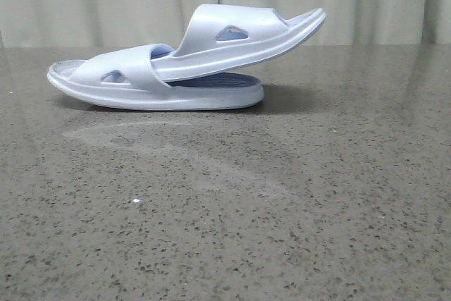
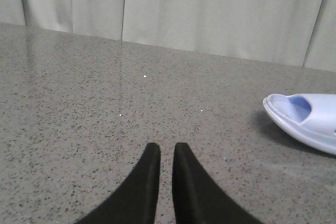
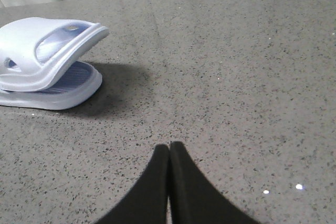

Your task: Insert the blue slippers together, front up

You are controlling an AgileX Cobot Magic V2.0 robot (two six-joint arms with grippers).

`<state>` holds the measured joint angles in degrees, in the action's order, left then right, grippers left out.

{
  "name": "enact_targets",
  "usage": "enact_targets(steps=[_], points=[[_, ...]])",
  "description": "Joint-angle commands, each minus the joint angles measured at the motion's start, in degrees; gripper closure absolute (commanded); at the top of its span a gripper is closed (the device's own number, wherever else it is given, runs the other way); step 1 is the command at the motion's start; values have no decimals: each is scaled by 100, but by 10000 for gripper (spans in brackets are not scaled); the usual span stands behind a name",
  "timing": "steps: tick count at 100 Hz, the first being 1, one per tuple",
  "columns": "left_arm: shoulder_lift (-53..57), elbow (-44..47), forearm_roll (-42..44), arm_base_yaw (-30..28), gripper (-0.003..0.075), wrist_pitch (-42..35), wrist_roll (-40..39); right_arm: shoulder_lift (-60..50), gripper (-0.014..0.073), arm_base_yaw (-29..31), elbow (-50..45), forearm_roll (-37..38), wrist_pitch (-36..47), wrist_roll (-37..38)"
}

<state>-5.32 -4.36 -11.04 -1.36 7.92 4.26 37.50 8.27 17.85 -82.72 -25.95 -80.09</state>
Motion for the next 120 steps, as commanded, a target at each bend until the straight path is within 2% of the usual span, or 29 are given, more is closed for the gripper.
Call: enact_targets(steps=[1, 13, 17, 42, 120], points=[[317, 132, 686, -25, 705, -525, -601, -11, 683, -20, 145, -207, -29, -56], [547, 521, 740, -25, 705, -981, -601, -11, 683, -20, 145, -207, -29, -56], [589, 507, 792, -25, 705, -736, -601, -11, 683, -20, 145, -207, -29, -56], [601, 507, 855, -25, 705, -381, -570, -11, 683, -20, 145, -207, -29, -56], [601, 507, 855, -25, 705, -371, -570, -11, 683, -20, 145, -207, -29, -56]])
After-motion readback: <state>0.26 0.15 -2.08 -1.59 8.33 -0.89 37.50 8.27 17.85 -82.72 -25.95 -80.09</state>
